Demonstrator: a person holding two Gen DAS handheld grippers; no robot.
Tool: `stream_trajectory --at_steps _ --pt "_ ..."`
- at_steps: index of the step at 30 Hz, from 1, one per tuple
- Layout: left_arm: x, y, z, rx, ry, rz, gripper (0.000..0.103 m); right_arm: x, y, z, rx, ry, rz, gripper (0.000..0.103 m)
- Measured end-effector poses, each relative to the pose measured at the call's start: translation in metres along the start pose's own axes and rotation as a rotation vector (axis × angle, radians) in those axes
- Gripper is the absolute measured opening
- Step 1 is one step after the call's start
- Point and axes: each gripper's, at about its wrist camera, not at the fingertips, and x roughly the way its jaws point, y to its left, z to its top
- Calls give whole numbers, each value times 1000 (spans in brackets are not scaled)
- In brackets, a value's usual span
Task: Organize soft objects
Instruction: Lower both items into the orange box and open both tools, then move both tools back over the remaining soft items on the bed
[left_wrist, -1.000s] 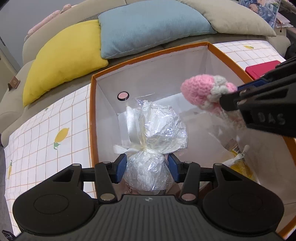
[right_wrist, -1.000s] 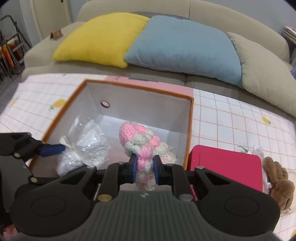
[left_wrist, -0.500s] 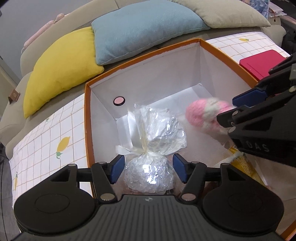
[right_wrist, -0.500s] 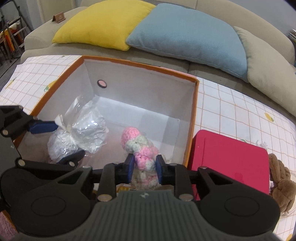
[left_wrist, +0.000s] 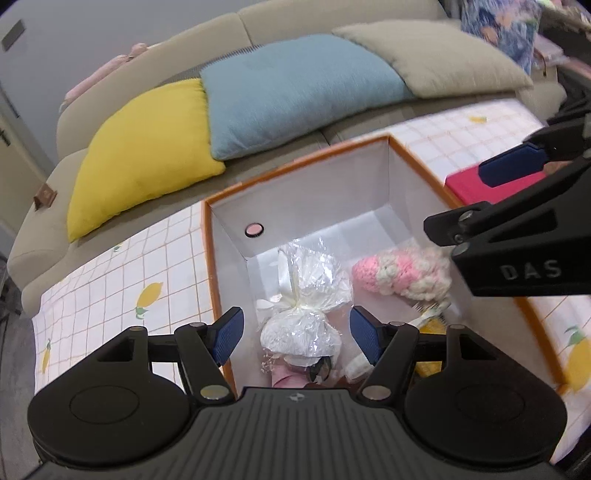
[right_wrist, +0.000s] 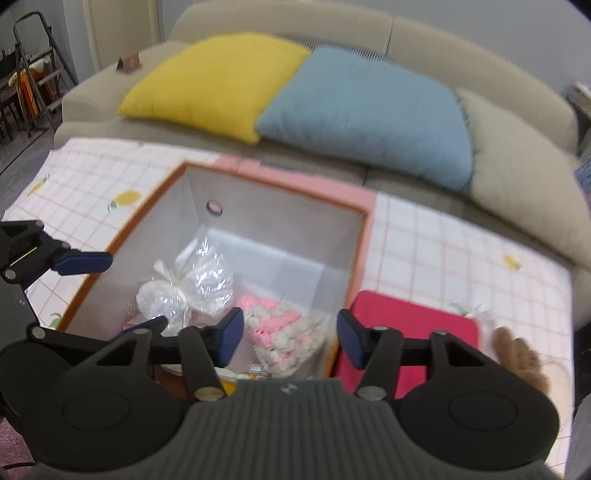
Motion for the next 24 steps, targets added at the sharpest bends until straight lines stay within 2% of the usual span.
stream_trajectory --at_steps 6,13,18,24 --pt "-43 2 -1 -86 -102 -40 83 -49 -13 -13 59 -95 28 65" --pt "-85 -8 -15 -171 -233 -72 84 -97 -31 -50 135 -182 59 69" --pt "-100 -23 -33 -255 -310 -146 85 -119 -46 -89 156 -226 8 70" --pt "-110 -56 -53 -271 -375 -230 85 -135 -69 -139 178 -227 -47 70"
